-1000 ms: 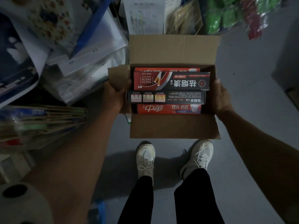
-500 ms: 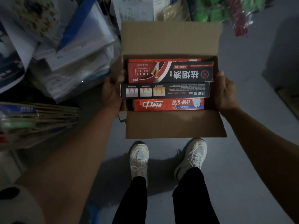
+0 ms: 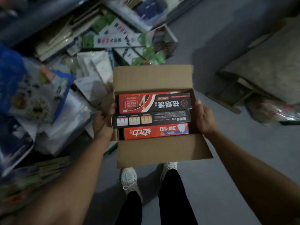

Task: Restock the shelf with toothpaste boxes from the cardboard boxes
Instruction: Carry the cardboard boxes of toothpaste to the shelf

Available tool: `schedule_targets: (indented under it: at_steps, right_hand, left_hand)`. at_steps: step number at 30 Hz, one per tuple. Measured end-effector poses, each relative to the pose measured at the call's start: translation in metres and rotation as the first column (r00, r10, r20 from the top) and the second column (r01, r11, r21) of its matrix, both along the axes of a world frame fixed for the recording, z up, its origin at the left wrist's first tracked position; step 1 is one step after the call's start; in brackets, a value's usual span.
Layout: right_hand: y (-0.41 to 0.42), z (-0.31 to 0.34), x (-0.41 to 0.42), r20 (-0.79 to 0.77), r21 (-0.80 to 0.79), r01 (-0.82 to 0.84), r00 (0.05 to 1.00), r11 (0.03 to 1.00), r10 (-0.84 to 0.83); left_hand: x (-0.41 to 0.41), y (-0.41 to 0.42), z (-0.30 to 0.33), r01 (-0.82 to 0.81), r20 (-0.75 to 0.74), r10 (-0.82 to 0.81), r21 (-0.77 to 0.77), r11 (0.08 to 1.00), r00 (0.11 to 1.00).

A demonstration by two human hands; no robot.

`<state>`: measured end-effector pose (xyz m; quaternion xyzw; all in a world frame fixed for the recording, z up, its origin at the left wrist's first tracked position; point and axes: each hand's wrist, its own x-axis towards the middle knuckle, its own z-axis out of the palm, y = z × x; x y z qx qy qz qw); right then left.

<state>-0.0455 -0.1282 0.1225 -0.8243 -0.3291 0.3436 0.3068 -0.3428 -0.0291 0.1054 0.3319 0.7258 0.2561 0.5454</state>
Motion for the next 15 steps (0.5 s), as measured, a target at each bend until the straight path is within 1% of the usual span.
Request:
schedule_targets:
  at_steps: [3,5,7,9,10,12,15]
  right_hand:
    - [-0.028,0.06,0.024,-0.008,0.004,0.122,0.992,0.992,-0.122]
    - [-0.048,0.101,0.041,-0.028,-0.001,0.193,0.981,0.981,-0.193]
    - [-0.069,0.136,0.059,0.01,0.006,0.254,0.967,0.967,-0.254]
    - [-0.091,0.175,0.072,0.047,0.039,0.331,0.942,0.943,-0.332]
    - [-0.102,0.193,0.078,0.044,0.06,0.375,0.925,0.925,-0.378]
    - [-0.124,0.226,0.091,0.016,0.114,0.451,0.89,0.885,-0.455]
    - [-0.165,0.258,0.115,-0.01,0.123,0.552,0.832,0.825,-0.555]
  left_hand:
    - [0.034,0.001,0.062,0.121,0.041,-0.125,0.085,0.989,0.991]
    - [0.058,0.001,0.101,0.224,0.071,-0.233,0.113,0.968,0.97]
    - [0.084,0.002,0.136,0.324,0.117,-0.337,0.116,0.939,0.934]
    - [0.115,0.003,0.172,0.349,0.129,-0.366,0.135,0.927,0.922]
    - [0.131,0.002,0.187,0.352,0.124,-0.368,0.133,0.927,0.922]
    - [0.165,-0.003,0.22,0.411,0.102,-0.425,0.135,0.902,0.9]
    - [0.213,-0.008,0.239,0.517,0.064,-0.526,0.115,0.848,0.848]
